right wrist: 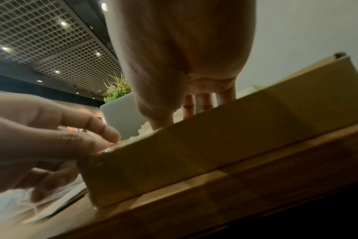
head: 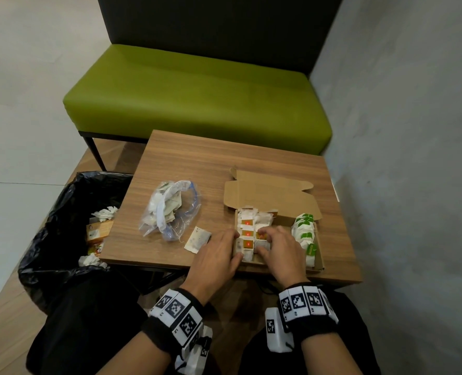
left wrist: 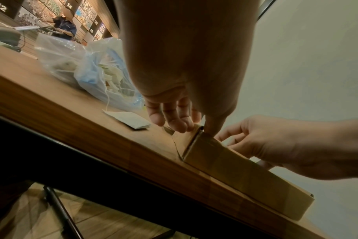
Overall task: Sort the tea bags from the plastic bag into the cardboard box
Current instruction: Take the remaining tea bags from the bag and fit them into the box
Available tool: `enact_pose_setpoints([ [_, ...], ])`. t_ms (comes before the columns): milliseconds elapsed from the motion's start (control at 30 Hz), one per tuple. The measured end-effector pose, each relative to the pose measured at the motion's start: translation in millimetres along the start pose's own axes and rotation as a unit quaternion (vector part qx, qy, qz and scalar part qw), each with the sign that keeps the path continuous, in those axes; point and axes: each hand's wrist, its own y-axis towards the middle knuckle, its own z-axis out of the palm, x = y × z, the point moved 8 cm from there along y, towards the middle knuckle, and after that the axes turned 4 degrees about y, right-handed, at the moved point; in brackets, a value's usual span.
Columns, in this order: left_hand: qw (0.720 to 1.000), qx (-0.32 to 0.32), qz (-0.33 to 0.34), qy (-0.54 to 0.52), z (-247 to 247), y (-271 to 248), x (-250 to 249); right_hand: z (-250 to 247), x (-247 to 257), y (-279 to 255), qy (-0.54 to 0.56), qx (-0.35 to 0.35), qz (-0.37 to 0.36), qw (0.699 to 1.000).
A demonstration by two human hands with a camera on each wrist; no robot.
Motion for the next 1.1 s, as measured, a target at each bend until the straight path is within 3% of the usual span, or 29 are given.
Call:
enact_pose_setpoints([
  [267, 1.0, 0.005, 0.001, 0.005, 1.4, 0.9, 2.5, -14.9, -13.3, -2.9, 0.053, -0.043, 0.033, 0.997],
  [533, 1.0, 0.015, -0.004, 0.017, 1.3, -0.8, 2.2, -11.8, -2.8, 2.0, 0.012, -0.043, 0.019, 0.999],
  [633, 1.0, 0.021, -0.007, 0.016, -2.2, -2.8, 1.0, -13.8, -8.7, -0.9, 0.051, -0.051, 0.031, 0.997],
  [800, 0.994, -0.061, -0.093, -0.006, -31.9, -8.8, 24.3, -22.7, -23.7, -12.4, 0.145, -0.086, 0.048, 0.985],
  [933, 0.985, -0.064, -0.15, 0.062, -40.4, -13.3, 48.2, -28.7, -22.8, -21.9, 0.182, -0.111, 0.034, 0.976],
  [1100, 0.978, 0.001, -0.129, 0.163, -26.9, -20.4, 51.9, -37.9, -1.0, -32.8, 0.179, -0.135, -0.008, 0.974],
])
